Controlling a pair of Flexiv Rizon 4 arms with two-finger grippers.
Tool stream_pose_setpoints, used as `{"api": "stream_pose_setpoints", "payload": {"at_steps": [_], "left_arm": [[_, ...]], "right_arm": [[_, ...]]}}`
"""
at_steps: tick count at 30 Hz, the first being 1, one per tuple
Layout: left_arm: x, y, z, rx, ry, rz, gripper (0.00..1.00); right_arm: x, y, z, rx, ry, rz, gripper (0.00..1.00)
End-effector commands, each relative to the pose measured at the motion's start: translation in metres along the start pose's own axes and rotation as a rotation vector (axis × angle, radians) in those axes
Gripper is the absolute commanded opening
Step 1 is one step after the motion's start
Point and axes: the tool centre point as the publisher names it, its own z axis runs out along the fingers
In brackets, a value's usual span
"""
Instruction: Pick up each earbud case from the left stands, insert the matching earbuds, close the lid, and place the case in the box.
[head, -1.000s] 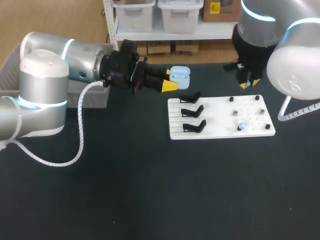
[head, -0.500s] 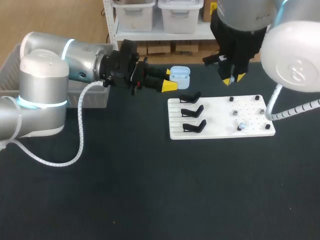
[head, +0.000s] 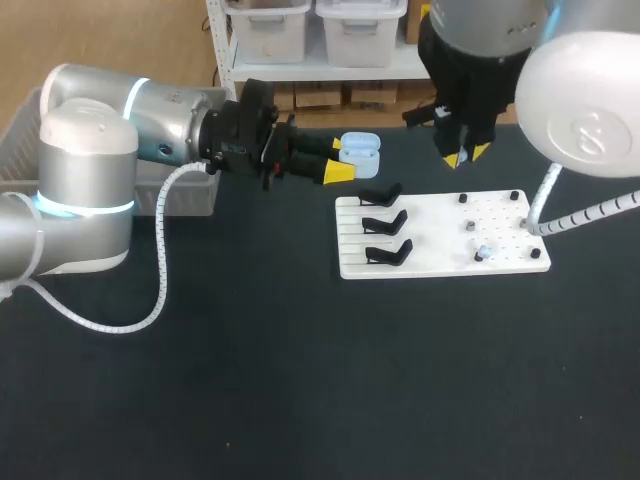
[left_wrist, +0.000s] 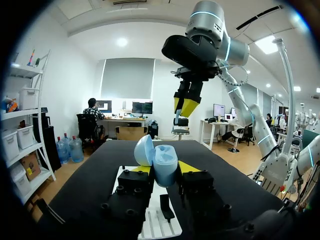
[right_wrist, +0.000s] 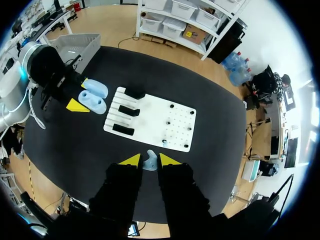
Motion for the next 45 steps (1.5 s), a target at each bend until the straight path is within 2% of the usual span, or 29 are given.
{"api": "stream_pose_setpoints", "payload": {"at_steps": [1, 5, 8, 15, 18, 21, 39, 45], "left_arm": [[0.0, 0.0, 0.0, 0.0, 0.001, 0.0, 0.0], [0.0, 0.0, 0.0, 0.0, 0.001, 0.0, 0.0], [0.0, 0.0, 0.0, 0.0, 0.001, 0.0, 0.0], [0.0, 0.0, 0.0, 0.0, 0.001, 0.0, 0.0], [0.0, 0.0, 0.0, 0.0, 0.001, 0.0, 0.0], [0.0, 0.0, 0.0, 0.0, 0.001, 0.0, 0.0], [0.0, 0.0, 0.0, 0.0, 0.001, 0.0, 0.0], [0.0, 0.0, 0.0, 0.0, 0.001, 0.0, 0.0]], "right_arm": [[-0.01, 0.017, -0.008, 0.049, -0.025, 0.08, 0.0], [-0.019, 0.029, -0.016, 0.094, -0.043, 0.207, 0.0], [-0.022, 0.042, -0.021, 0.109, -0.019, 0.309, 0.0], [-0.026, 0.068, -0.032, 0.021, 0.047, 0.558, 0.0], [-0.025, 0.077, -0.031, 0.028, 0.068, 0.618, 0.0], [-0.022, 0.08, -0.024, 0.06, 0.079, 0.636, 0.0], [-0.025, 0.081, -0.024, 0.062, 0.077, 0.641, 0.0], [-0.04, 0.091, -0.018, 0.168, 0.108, 0.788, 0.0]]}}
